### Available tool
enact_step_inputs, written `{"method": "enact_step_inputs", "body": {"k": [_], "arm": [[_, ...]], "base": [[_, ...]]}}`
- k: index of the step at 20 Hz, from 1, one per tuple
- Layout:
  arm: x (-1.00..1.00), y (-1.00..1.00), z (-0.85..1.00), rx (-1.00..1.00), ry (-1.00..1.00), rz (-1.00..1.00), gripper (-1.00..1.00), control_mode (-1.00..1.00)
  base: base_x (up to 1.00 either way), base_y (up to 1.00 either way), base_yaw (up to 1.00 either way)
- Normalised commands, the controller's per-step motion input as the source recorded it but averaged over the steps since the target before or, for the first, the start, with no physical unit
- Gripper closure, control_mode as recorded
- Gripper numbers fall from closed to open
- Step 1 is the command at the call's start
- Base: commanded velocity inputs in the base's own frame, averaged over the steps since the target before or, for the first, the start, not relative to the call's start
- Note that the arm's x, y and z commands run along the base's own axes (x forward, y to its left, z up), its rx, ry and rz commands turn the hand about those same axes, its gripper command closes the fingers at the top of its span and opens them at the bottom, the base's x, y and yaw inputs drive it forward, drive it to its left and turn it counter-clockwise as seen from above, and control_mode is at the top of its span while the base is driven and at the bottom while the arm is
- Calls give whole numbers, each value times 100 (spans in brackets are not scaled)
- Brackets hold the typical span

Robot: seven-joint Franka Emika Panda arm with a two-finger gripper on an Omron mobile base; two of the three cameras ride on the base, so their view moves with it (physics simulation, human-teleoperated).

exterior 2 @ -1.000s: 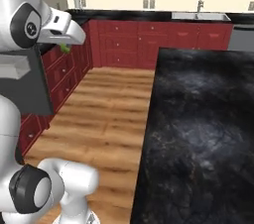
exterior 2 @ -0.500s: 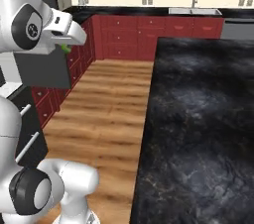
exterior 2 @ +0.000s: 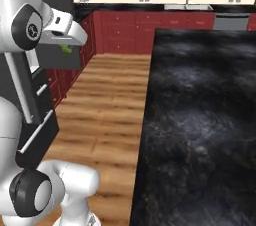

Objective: There is a bowl on the dining counter. Grab a lemon wedge from the fridge and place it in the bowl. Then get the liquor bottle and glass cup from the cabinet and place them next to the bowl.

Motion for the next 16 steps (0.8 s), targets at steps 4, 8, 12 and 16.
{"method": "enact_step_inputs", "body": {"k": [4, 8, 12, 16], "arm": [[0, 0, 0, 0, 0, 0, 100, 100], [0, 0, 0, 0, 0, 0, 100, 100], [0, 0, 0, 0, 0, 0, 100, 100], [0, 0, 0, 0, 0, 0, 100, 100]], "base": [[-100, -11, -8], [-100, -10, -8], [-100, -10, -9], [-100, -11, -9]]}}
